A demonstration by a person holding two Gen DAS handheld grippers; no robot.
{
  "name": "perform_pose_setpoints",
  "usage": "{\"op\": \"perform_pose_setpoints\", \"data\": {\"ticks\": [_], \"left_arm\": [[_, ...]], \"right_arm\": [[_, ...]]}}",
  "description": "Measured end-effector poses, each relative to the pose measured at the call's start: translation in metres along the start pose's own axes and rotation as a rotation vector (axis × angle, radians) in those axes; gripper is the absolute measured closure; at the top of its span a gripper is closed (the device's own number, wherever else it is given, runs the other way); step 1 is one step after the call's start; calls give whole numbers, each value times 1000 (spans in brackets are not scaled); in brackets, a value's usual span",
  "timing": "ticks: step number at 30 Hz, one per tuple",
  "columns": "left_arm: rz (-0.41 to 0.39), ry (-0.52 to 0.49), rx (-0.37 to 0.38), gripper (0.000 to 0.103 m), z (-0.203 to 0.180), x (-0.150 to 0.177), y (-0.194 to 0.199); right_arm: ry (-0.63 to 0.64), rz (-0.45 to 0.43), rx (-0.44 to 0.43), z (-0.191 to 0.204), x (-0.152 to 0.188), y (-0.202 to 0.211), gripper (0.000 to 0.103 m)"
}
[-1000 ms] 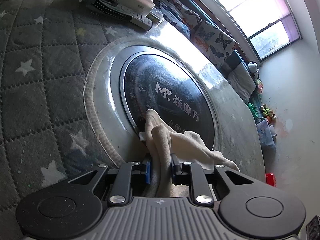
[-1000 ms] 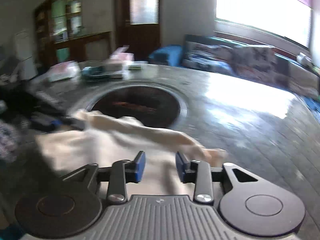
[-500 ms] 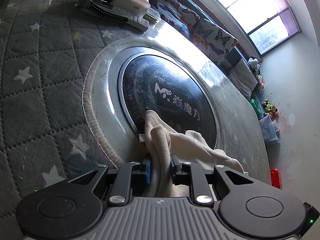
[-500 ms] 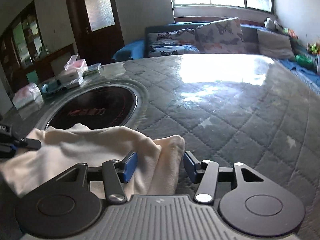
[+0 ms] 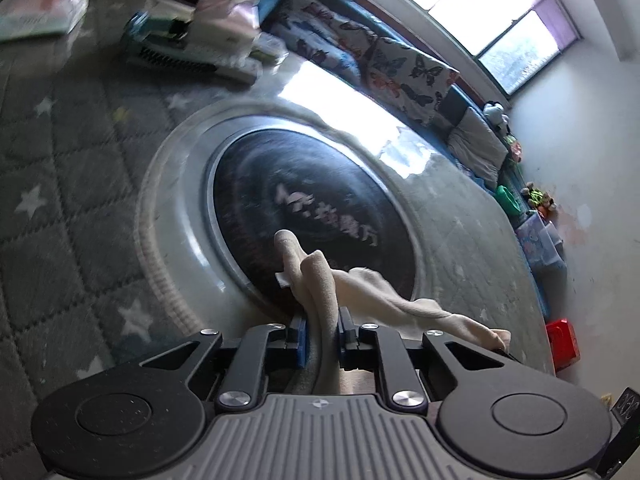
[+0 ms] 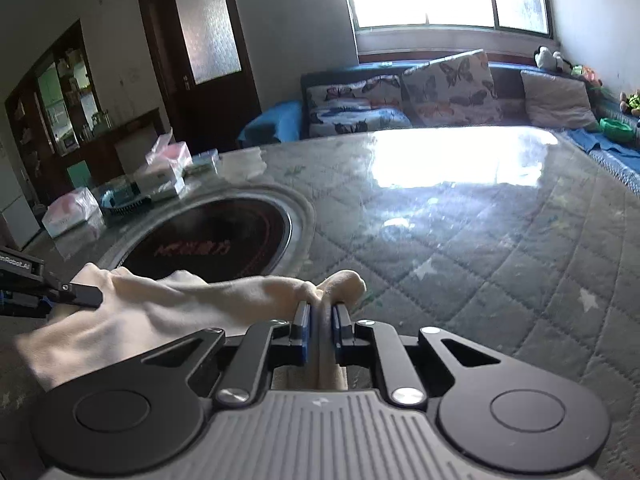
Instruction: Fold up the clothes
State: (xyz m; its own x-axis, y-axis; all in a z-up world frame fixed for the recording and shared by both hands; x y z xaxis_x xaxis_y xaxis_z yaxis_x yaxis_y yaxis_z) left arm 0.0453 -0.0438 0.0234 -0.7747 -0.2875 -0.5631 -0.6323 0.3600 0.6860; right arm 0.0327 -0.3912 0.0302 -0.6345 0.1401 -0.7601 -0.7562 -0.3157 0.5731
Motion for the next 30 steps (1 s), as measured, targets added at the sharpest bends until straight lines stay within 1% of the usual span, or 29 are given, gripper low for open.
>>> {"op": "perform_pose_setpoints", "data": {"ticks": [7,15,18,24,30], "left_arm": [[-2,-76,32,89,-39,-10,-10],[15,-163,75,89,-99,-19,-44],[23,-197,90,89,-124,-21,-60],[46,-241,114,89,-157,-26,-84],[69,-275,98,89,-170,-25,-110]], "right_arm": [[18,-83,46,-13,-21,25,93],[-2,-146,142,-48,-45,42,93],[-15,-158,182,-63,-52,43,93],[-42,-177,251,-92,-62,47,93],[-75,-157,303,-117,-65,37,93]]}}
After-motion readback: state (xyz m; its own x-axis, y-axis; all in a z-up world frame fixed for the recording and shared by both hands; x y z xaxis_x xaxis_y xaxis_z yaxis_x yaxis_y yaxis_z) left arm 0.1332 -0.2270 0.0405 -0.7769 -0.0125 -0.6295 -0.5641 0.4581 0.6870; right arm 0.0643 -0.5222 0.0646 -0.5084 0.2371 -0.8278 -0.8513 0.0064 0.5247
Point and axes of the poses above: each gripper's, at about its wrist camera, not at the fingertips, and y roughly against the way its jaws point, z to its left, x to its underside, the point moved 2 cm from there along -y, roughly the way its jaws point, and after that the axes turned 9 degrees about -y, right-handed, at the moved point
